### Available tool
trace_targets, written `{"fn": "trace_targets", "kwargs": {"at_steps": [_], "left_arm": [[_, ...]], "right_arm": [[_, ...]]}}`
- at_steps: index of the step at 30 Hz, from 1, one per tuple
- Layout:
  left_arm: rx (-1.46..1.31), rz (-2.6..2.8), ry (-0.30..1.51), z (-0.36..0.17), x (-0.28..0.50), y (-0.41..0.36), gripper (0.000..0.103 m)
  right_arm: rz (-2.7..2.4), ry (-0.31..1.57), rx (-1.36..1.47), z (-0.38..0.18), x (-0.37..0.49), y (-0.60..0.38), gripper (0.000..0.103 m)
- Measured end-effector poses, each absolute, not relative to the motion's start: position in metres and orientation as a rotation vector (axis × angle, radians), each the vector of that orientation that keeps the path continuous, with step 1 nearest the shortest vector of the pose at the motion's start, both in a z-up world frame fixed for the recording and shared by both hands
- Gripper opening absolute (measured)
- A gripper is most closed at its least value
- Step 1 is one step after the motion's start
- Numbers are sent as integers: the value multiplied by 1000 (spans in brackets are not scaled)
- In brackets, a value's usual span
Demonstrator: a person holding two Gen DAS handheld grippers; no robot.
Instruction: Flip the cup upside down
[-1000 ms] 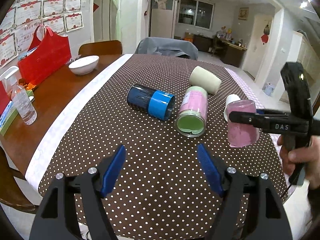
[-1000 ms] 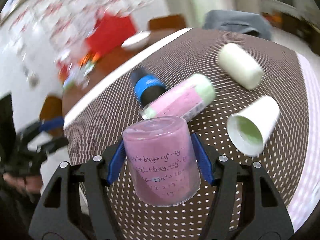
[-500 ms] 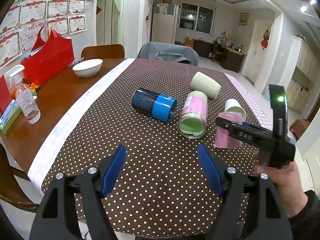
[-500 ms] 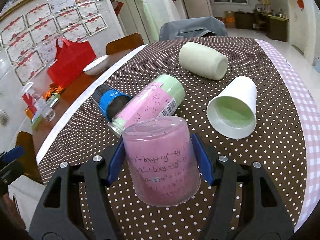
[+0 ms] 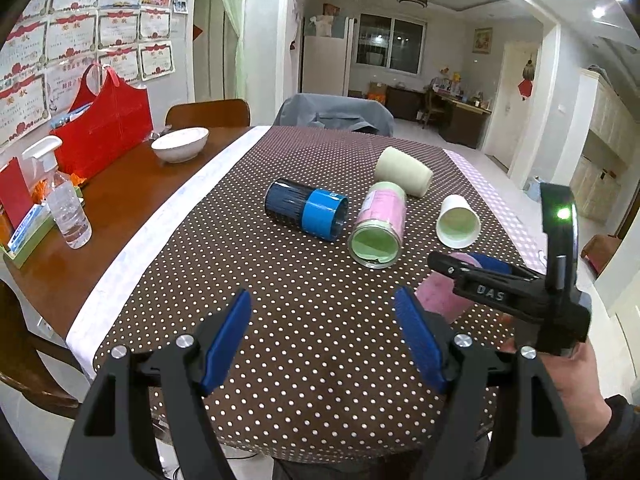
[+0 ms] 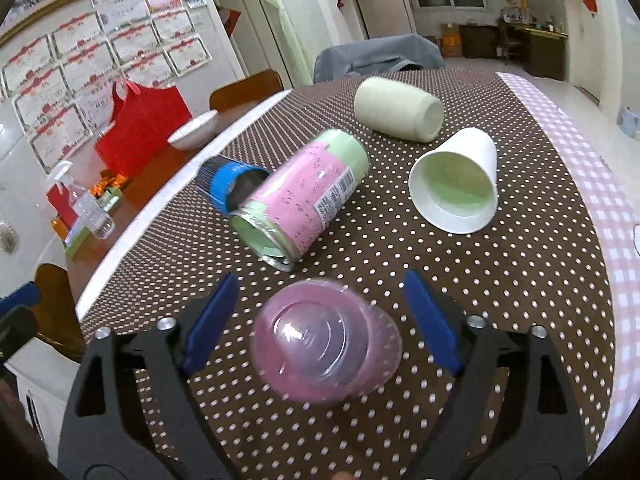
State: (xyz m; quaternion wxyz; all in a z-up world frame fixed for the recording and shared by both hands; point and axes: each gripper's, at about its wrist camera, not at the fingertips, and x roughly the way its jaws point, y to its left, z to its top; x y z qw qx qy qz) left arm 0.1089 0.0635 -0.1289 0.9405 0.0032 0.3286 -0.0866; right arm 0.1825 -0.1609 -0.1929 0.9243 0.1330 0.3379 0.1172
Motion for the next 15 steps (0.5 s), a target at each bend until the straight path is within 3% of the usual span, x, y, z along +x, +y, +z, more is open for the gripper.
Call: {"fn": "trace_targets", "kwargs": {"at_steps": [8, 11, 15], "left_arm": [[39, -171, 598, -110, 81, 50, 73], [51, -161, 565, -99, 71, 43, 80], [62, -153, 520, -86, 57, 36, 81]], "right_arm": [[199, 639, 321, -162, 137, -170, 97], [185, 602, 359, -147, 120, -180, 97], [166, 553, 401, -128, 96, -193, 97]]}}
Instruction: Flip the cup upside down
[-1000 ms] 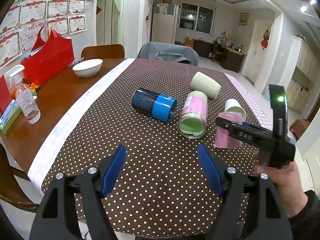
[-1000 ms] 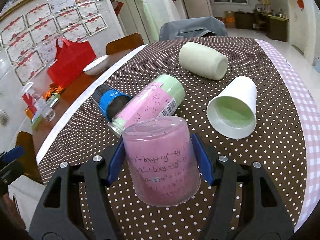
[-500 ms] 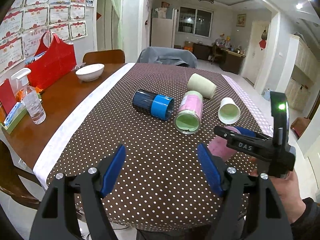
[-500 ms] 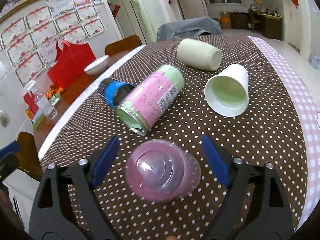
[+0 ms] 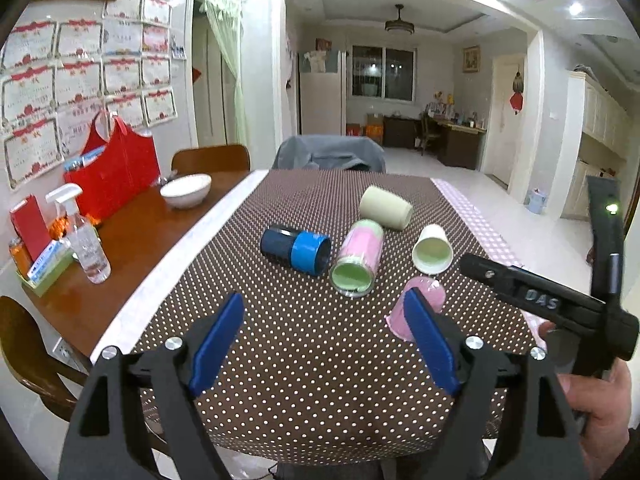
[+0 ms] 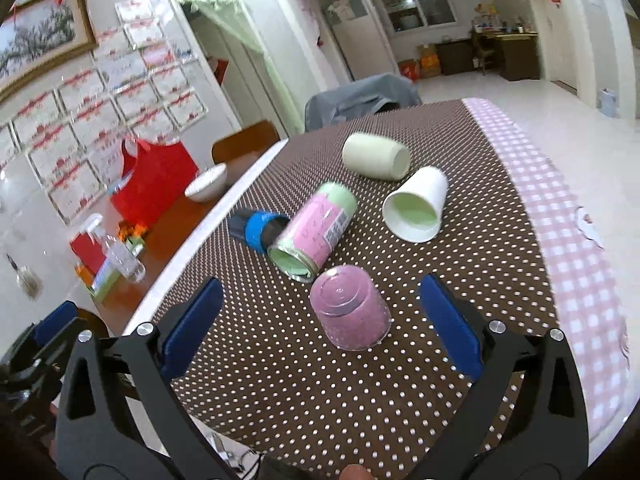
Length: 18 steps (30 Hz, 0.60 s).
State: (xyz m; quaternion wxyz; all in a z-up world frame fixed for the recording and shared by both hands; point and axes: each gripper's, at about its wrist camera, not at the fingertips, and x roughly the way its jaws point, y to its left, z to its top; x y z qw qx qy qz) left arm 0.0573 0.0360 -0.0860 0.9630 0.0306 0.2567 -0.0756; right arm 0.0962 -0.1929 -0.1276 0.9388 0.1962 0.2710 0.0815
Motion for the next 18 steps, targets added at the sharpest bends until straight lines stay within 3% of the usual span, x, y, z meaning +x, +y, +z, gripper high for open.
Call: {"fn": "trace_targets", "kwargs": {"at_steps": [18], "left_arm": [[158, -35, 389, -43, 13, 9, 85]], "right_arm": [[78, 303, 348, -60, 6, -198, 97]]}}
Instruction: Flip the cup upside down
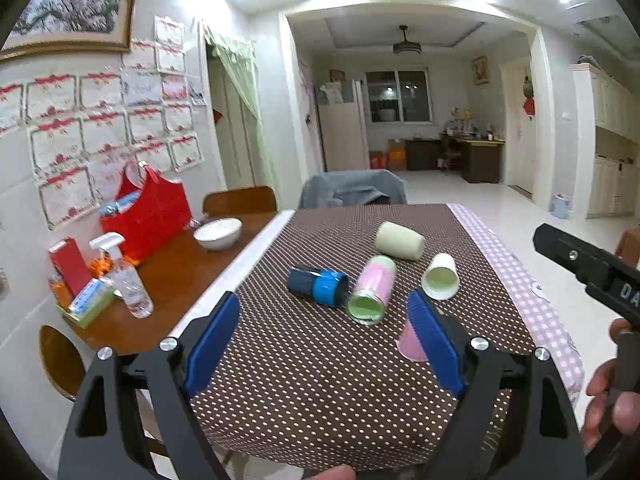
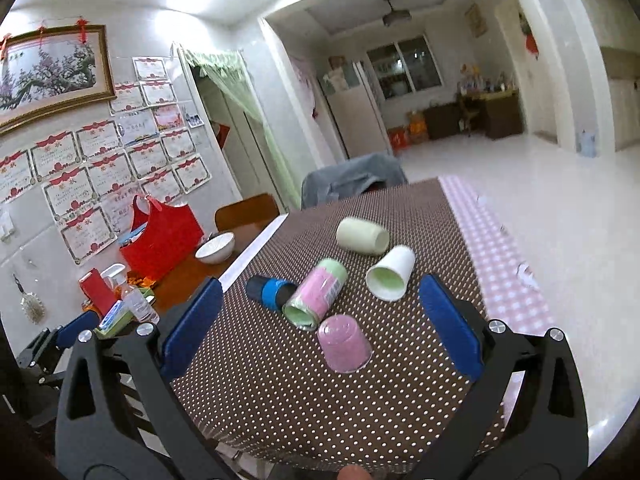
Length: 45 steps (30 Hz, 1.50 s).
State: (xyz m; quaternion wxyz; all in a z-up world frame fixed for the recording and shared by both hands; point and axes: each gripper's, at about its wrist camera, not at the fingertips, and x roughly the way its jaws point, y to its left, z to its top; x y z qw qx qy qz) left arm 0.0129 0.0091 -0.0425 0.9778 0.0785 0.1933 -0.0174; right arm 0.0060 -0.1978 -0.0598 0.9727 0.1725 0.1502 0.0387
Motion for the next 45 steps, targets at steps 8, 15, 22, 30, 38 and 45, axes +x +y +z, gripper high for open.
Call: {"fn": "trace_targets", "kwargs": {"at_steps": [8, 15, 22, 30, 38, 45], "left_arm": [[134, -10, 304, -32, 2, 15, 85], [64, -9, 356, -28, 6, 29, 85], [85, -16, 355, -25, 3, 27, 85], [89, -20, 355, -24, 3, 25, 85], [89, -15, 362, -27, 4, 23, 85], [87, -7, 364, -27, 3, 23, 85]], "right_arm": [[45, 267, 283, -51, -6, -182, 97], [30, 281, 260, -51, -4, -175, 97], [10, 270, 248, -48, -6, -174, 97], [-4, 254, 233, -46, -9, -175, 97], [-6, 254, 227, -45, -10, -176, 97], [-6, 255, 226, -45, -10, -175, 97]]}}
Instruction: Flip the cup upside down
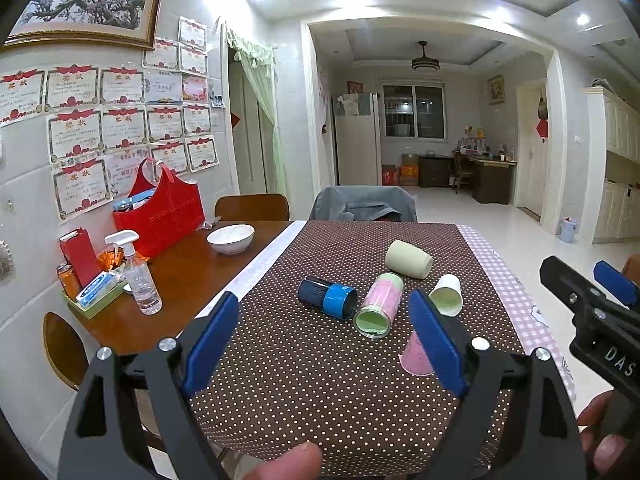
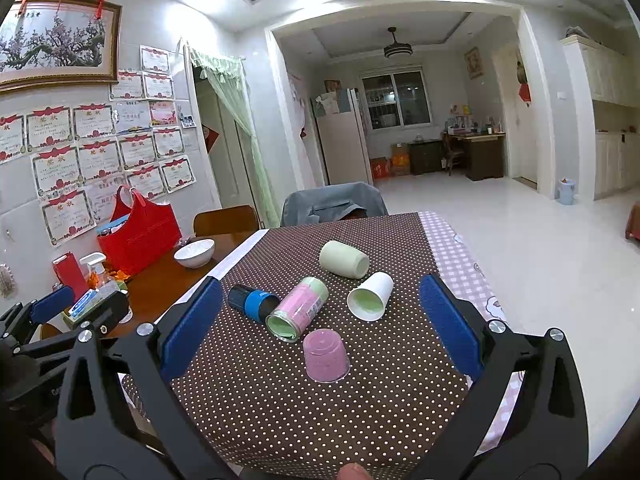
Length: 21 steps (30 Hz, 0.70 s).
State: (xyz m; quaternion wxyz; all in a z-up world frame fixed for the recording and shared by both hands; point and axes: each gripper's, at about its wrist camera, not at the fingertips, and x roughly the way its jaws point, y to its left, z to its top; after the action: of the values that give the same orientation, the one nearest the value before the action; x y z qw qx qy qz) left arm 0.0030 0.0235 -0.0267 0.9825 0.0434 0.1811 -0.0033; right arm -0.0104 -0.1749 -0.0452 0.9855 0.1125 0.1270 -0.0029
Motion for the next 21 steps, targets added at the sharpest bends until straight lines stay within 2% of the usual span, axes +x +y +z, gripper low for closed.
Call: {"fn": "trace_targets", "kwargs": {"at_steps": [21], "left_arm": [[79, -18, 361, -29, 0, 24, 85]], "right_arm": [[3, 263, 224, -45, -11, -172, 97]]}}
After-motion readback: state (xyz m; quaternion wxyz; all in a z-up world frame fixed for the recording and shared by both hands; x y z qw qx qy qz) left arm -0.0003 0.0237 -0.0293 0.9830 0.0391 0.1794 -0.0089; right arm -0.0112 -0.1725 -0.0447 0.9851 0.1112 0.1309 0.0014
